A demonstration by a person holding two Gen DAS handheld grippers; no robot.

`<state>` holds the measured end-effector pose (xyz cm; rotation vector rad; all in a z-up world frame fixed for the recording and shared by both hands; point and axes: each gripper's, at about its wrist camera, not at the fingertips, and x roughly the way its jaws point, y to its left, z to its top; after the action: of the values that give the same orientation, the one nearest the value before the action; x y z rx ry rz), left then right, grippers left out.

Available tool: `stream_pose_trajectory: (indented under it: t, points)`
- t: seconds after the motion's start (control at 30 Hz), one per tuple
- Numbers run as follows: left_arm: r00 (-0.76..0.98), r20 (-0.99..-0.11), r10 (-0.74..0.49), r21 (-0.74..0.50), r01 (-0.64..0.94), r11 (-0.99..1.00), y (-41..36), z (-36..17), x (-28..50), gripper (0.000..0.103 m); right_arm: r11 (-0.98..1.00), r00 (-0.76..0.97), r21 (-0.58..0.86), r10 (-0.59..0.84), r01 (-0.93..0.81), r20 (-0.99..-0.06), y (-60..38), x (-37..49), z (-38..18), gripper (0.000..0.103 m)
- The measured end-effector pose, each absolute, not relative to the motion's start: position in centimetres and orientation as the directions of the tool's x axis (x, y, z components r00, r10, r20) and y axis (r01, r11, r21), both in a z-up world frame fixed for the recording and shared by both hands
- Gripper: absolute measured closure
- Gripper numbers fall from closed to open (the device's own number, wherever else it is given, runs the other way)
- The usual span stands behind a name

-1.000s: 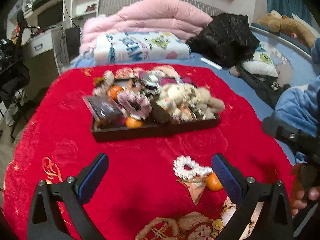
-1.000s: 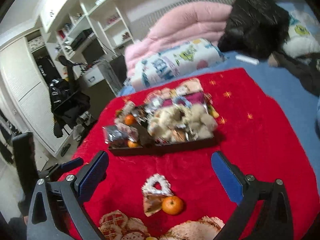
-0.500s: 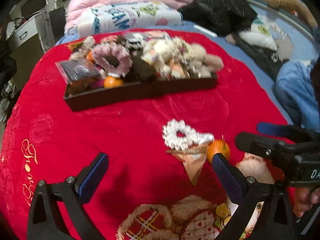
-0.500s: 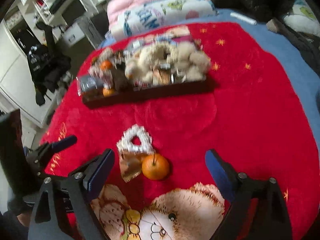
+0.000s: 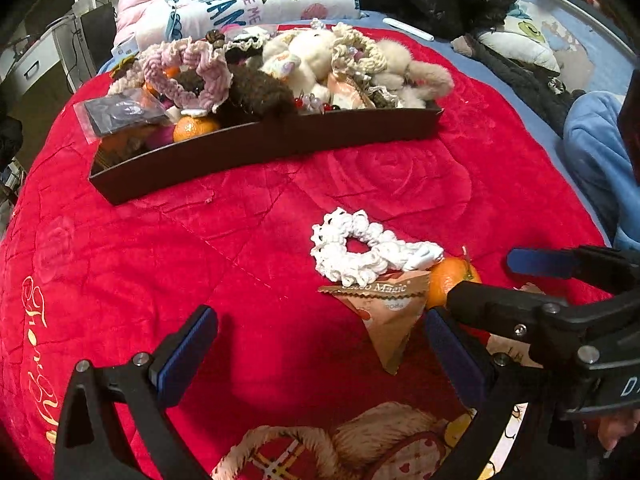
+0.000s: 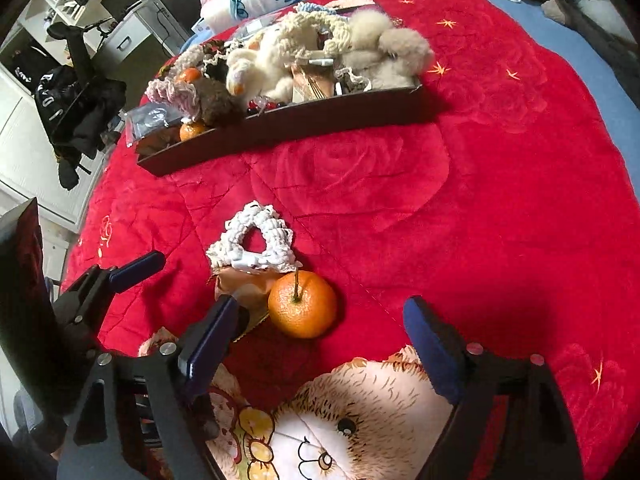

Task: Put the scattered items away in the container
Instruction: 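Move both tools toward the orange and brown paper packet on the quilt, then close the left tool on the brown paper packet while the right tool grasps the orange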

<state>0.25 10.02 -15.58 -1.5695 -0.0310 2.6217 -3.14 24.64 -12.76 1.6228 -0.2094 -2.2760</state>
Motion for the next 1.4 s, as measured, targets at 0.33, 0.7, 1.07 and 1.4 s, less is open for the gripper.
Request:
stream_pose_trajectory:
  t: [0.33, 0.7, 1.07, 1.4]
  points:
    - [-0.468, -0.881, 0.066, -0.043, -0.060, -0.997, 10.3, -16.3, 0.0, 0.000, -0.946, -0.262, 0.276, -0.314, 0.172, -0.913, 24.2, -3.4, -14.2, 0.031]
    - [-0.469, -0.881, 0.067, -0.036, -0.076, -0.996, 10.6, -16.7, -0.2, 0.009, -0.934, -0.251, 0.290, -0.338, 0.209, -0.907, 23.3, -3.5, -14.3, 0.060]
    - [-0.466, -0.882, 0.068, -0.021, -0.104, -0.994, 11.4, -16.5, -0.1, 0.035, -0.928, -0.249, 0.305, -0.354, 0.213, -0.902, 23.1, -3.4, -14.2, 0.067]
    - [-0.470, -0.877, 0.100, -0.035, -0.145, -0.989, 11.5, -15.9, 0.1, 0.076, -0.928, -0.253, 0.314, -0.358, 0.201, -0.899, 23.4, -3.4, -14.1, 0.067]
